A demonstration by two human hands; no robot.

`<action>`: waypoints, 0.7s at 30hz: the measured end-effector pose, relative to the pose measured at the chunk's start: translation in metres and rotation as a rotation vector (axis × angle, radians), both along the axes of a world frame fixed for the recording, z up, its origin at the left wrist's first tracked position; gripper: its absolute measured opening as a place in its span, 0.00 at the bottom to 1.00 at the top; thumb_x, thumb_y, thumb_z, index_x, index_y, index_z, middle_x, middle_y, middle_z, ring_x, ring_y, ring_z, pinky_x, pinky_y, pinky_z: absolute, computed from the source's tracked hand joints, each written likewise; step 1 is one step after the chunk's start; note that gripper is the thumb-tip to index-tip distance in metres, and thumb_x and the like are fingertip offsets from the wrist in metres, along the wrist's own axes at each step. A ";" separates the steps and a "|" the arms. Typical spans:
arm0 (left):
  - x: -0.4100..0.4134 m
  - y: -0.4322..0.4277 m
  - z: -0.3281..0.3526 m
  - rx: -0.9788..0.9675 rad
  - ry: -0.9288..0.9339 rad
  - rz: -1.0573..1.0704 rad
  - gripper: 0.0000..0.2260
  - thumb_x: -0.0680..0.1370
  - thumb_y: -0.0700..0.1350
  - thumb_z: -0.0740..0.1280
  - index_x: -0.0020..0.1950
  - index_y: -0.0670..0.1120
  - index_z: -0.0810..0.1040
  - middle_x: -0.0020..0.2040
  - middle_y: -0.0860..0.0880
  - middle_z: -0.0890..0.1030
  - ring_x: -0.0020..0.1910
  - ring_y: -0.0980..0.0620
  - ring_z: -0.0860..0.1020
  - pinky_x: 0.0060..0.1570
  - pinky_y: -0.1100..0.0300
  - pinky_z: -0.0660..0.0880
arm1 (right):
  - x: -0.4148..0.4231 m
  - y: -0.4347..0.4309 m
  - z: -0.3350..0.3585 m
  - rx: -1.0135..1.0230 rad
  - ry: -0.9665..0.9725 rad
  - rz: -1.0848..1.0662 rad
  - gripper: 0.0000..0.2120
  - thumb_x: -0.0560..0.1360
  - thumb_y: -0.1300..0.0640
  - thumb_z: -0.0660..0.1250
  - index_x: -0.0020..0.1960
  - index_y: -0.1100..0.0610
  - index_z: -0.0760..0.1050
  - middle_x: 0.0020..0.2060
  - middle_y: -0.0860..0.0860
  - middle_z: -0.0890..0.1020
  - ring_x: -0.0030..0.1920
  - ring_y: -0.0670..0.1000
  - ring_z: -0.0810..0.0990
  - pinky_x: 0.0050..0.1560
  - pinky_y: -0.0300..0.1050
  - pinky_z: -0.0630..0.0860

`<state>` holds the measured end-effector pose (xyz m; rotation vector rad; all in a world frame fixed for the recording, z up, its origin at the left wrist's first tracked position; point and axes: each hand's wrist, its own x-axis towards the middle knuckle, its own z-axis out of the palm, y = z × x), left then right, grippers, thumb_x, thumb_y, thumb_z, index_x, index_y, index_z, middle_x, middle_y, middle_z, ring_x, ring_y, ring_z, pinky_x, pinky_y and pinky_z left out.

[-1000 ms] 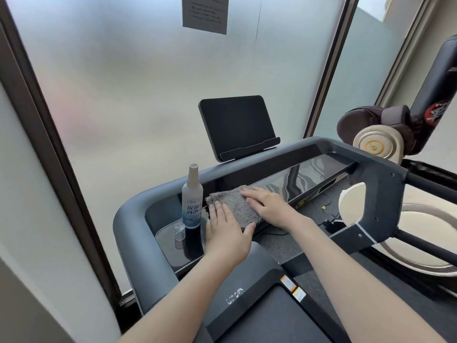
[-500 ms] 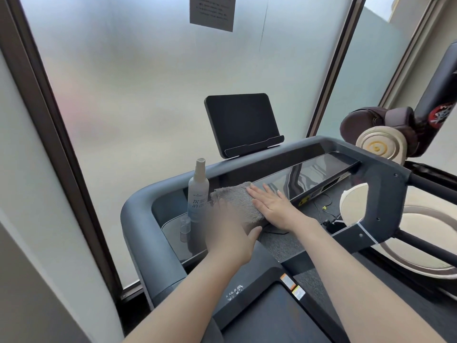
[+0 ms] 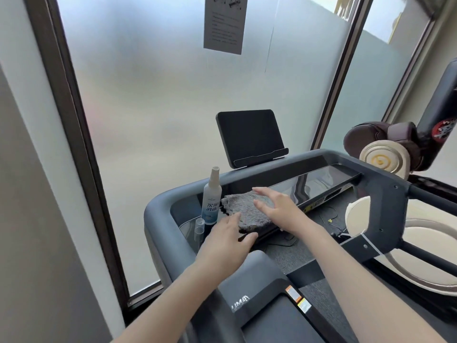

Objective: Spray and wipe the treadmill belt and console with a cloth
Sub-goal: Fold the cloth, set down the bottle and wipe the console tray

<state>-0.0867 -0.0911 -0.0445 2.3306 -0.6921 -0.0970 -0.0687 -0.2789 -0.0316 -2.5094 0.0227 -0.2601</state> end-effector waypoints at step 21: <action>0.092 0.049 0.006 -0.458 0.128 0.052 0.23 0.70 0.50 0.76 0.63 0.54 0.75 0.57 0.54 0.80 0.58 0.55 0.77 0.57 0.59 0.73 | -0.006 0.116 -0.039 -0.102 -0.214 0.060 0.15 0.75 0.51 0.67 0.61 0.52 0.77 0.50 0.46 0.78 0.54 0.48 0.72 0.59 0.41 0.67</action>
